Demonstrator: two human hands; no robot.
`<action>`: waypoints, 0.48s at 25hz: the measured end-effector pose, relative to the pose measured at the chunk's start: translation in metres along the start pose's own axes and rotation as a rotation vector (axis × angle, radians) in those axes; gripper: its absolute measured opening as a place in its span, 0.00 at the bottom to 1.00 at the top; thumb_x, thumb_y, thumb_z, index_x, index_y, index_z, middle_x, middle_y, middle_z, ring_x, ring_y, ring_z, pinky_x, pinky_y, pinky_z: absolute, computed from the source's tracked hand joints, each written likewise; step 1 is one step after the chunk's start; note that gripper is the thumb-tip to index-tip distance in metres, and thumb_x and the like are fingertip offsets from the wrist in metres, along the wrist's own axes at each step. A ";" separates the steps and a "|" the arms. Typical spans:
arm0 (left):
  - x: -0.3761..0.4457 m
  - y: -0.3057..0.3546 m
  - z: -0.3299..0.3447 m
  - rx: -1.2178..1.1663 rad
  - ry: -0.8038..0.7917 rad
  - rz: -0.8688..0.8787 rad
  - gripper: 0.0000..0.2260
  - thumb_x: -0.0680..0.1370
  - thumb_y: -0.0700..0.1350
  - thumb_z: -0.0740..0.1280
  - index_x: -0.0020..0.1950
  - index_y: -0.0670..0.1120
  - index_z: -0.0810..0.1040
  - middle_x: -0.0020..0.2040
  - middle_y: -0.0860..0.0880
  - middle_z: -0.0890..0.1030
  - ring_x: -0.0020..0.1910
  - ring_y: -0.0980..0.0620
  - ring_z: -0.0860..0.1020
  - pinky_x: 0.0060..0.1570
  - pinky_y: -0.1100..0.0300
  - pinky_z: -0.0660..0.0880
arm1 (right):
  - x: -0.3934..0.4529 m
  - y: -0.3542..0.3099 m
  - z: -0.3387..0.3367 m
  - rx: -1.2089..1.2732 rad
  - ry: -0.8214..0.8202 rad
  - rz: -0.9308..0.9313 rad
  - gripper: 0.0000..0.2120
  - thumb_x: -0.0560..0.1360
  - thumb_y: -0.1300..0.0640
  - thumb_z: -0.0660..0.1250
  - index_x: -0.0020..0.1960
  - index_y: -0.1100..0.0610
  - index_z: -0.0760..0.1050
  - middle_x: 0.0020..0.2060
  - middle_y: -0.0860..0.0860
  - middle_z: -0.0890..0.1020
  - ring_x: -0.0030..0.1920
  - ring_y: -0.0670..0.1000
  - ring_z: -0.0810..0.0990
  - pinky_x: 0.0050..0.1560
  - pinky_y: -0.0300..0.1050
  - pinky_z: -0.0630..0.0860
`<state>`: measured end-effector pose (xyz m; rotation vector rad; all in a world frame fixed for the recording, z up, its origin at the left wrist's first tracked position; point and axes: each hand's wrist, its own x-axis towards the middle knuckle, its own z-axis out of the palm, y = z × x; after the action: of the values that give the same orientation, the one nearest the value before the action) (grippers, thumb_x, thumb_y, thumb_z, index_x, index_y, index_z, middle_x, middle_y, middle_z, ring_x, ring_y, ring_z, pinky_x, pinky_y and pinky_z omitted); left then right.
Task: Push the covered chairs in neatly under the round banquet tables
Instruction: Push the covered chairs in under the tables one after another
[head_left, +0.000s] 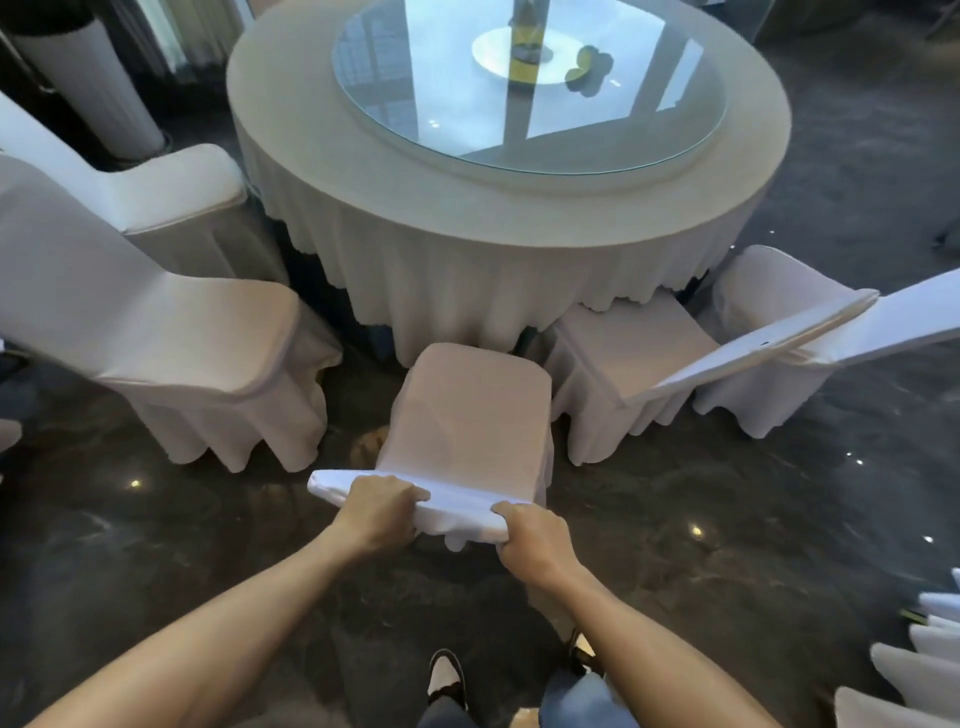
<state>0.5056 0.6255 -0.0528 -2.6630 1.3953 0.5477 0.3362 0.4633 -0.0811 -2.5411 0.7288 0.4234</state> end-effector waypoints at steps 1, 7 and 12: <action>0.004 0.000 -0.001 0.011 -0.003 0.020 0.21 0.74 0.48 0.67 0.67 0.57 0.77 0.57 0.50 0.84 0.55 0.49 0.81 0.58 0.54 0.74 | 0.002 0.003 0.000 0.000 0.018 0.011 0.10 0.67 0.55 0.66 0.47 0.45 0.74 0.40 0.43 0.79 0.44 0.49 0.79 0.43 0.50 0.78; 0.039 0.049 -0.018 -0.152 0.009 0.048 0.19 0.71 0.47 0.63 0.60 0.55 0.80 0.50 0.50 0.84 0.51 0.47 0.81 0.49 0.54 0.74 | 0.022 0.048 -0.050 -0.056 0.098 0.044 0.05 0.69 0.52 0.68 0.44 0.49 0.79 0.40 0.47 0.82 0.42 0.50 0.80 0.43 0.48 0.77; 0.085 0.091 -0.032 -0.235 0.031 0.023 0.17 0.70 0.45 0.61 0.55 0.53 0.80 0.48 0.50 0.84 0.48 0.46 0.81 0.45 0.54 0.73 | 0.054 0.094 -0.088 -0.111 0.146 0.069 0.06 0.70 0.52 0.70 0.46 0.48 0.82 0.40 0.46 0.83 0.43 0.49 0.81 0.44 0.48 0.79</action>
<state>0.4844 0.4991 -0.0446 -2.8491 1.4545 0.7178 0.3413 0.3253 -0.0610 -2.6793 0.8705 0.3114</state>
